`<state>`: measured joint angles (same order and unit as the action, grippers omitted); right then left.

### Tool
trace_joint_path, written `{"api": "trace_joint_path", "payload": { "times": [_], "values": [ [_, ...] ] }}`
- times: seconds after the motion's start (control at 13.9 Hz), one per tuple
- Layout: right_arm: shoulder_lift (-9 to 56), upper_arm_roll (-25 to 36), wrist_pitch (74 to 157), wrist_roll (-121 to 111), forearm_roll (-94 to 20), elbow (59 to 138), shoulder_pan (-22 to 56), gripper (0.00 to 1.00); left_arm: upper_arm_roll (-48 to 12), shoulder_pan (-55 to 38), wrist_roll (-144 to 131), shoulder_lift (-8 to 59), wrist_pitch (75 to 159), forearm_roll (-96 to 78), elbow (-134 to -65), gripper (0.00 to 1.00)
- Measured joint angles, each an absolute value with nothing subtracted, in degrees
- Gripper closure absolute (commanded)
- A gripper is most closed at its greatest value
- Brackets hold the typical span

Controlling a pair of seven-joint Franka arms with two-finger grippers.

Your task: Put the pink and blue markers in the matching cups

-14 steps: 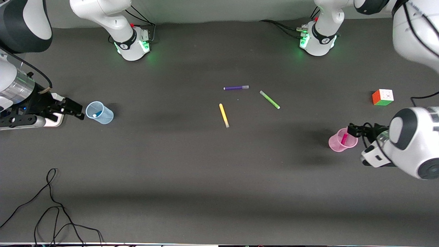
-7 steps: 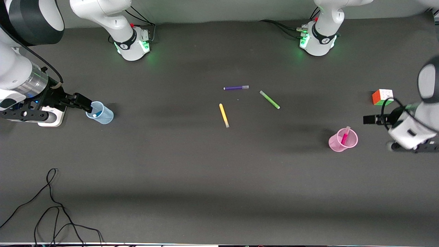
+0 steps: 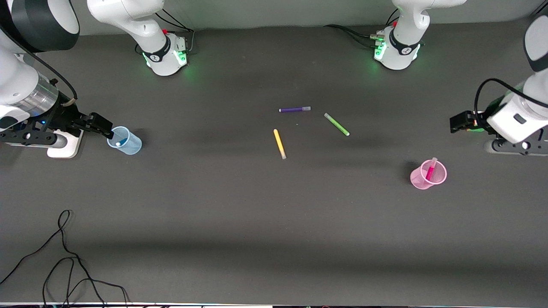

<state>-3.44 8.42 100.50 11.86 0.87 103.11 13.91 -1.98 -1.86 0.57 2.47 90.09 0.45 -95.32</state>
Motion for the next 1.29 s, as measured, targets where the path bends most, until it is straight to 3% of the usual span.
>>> {"api": "trace_joint_path", "payload": {
  "times": [1.29],
  "values": [
    [-2.63,10.21,101.22,7.47,0.59,104.85,13.03,0.0,-1.53,-2.1,0.41,2.18,88.21,-0.03,-95.13,0.0]
  ]
}}
